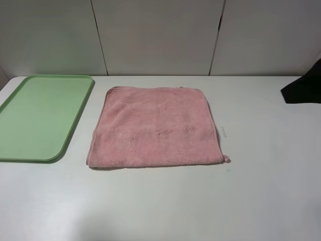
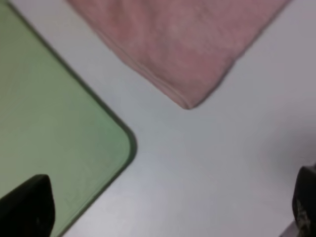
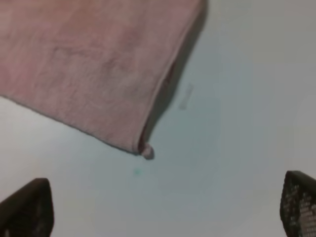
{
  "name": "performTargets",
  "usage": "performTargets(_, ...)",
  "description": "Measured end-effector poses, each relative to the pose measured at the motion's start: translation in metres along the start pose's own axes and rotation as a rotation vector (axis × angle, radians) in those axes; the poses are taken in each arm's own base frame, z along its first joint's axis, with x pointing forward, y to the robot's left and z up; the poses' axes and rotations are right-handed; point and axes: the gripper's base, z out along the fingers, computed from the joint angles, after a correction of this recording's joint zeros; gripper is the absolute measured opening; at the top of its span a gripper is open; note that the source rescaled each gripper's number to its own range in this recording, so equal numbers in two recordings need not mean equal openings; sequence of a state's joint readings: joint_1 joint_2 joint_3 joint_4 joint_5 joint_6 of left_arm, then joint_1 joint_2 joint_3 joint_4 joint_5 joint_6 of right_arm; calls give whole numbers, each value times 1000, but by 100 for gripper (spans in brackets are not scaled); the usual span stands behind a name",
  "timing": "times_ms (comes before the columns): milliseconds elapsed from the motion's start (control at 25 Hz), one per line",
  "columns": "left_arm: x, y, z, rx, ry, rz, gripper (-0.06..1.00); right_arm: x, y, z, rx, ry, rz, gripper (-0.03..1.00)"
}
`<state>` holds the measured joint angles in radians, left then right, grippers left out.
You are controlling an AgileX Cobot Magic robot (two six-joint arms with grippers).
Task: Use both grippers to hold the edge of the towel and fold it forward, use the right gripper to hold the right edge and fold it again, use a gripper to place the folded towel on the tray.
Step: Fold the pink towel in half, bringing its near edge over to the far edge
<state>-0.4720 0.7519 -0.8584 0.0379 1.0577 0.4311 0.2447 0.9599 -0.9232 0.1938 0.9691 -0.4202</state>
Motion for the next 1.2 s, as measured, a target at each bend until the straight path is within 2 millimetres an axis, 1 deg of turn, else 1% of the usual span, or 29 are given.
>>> performTargets(240,-20,-4,36,123,112,177,94,-18,24,53,-118,88,-249,100)
performTargets(400,-35,-8,65,177,164,241,93,-23,40,88,-157,154,-387,100)
performTargets(520,-44,-12,88,198,210,314,92,-22,50,111,-173,212,-459,100)
performTargets(640,-51,-19,108,215,251,399,92,-20,56,130,-184,252,-501,100)
performTargets(880,-63,-33,155,258,294,478,92,-17,57,158,-191,295,-554,100)
performTargets(1040,-63,-38,184,292,345,500,92,-10,57,177,-209,354,-631,100)
performTargets(1200,-59,-43,203,326,401,503,92,-2,57,195,-227,417,-695,100)
